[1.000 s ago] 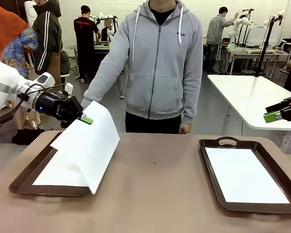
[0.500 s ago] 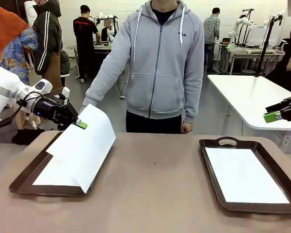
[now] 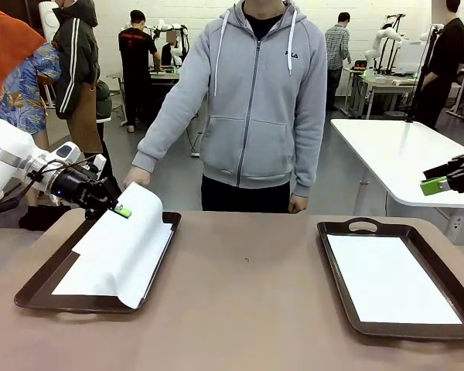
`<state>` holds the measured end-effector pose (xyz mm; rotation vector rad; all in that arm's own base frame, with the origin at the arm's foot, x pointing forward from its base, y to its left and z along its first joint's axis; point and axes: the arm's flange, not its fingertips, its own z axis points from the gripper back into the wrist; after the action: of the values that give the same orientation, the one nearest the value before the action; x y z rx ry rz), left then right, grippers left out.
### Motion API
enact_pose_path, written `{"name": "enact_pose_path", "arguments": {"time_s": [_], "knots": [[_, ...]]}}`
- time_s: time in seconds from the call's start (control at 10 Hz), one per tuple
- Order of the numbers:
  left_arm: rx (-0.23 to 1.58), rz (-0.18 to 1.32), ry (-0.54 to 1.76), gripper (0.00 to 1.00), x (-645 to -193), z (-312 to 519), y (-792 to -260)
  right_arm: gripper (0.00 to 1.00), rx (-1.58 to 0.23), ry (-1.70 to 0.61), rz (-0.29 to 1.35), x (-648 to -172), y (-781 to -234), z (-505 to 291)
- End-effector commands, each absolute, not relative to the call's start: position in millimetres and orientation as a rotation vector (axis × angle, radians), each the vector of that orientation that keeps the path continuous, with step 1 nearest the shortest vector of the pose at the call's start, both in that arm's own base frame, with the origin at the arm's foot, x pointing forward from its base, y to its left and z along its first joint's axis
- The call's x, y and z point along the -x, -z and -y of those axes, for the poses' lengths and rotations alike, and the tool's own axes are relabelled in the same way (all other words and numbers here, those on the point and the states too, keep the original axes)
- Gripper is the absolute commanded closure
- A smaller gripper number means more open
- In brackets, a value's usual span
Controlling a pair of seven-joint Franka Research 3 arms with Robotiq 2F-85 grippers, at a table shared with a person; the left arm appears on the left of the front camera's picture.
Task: Sort the A4 documents.
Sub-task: Place the A4 Paper in the designated Handle tray.
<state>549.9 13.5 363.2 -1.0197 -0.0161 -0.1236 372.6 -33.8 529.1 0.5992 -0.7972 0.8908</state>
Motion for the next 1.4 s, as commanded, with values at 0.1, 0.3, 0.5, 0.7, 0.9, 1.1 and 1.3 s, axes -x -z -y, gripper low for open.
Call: {"name": "enact_pose_path", "arguments": {"time_s": [0.1, 0.3, 0.5, 0.7, 0.9, 1.1, 1.3], "knots": [[0.833, -0.047, 0.098, 0.99, -561.3, -17.4, -377.2, 0.0, -0.604, -0.893, 0.797, -372.8, -528.6, 33.0], [0.698, -0.084, 0.056, 0.99, -569.7, -15.5, -376.1, 0.0, -0.604, -0.893, 0.797, -372.8, -528.6, 33.0], [0.58, -0.074, 0.012, 0.99, -571.0, -16.6, -377.5, 0.0, -0.604, -0.893, 0.797, -372.8, -528.6, 33.0], [0.486, -0.077, 0.002, 0.99, -573.3, -12.5, -370.2, 0.0, -0.604, -0.893, 0.797, -372.8, -528.6, 33.0], [0.457, -0.053, 0.005, 0.99, -573.9, -9.1, -364.3, 0.0, -0.604, -0.893, 0.797, -372.8, -528.6, 33.0], [0.44, -0.032, -0.004, 0.99, -575.3, -6.1, -353.2, 0.0, -0.604, -0.893, 0.797, -372.8, -528.6, 33.0], [0.403, -0.017, -0.04, 0.99, -576.6, -10.9, -346.2, 0.0, -0.604, -0.893, 0.797, -372.8, -528.6, 33.0]]}}
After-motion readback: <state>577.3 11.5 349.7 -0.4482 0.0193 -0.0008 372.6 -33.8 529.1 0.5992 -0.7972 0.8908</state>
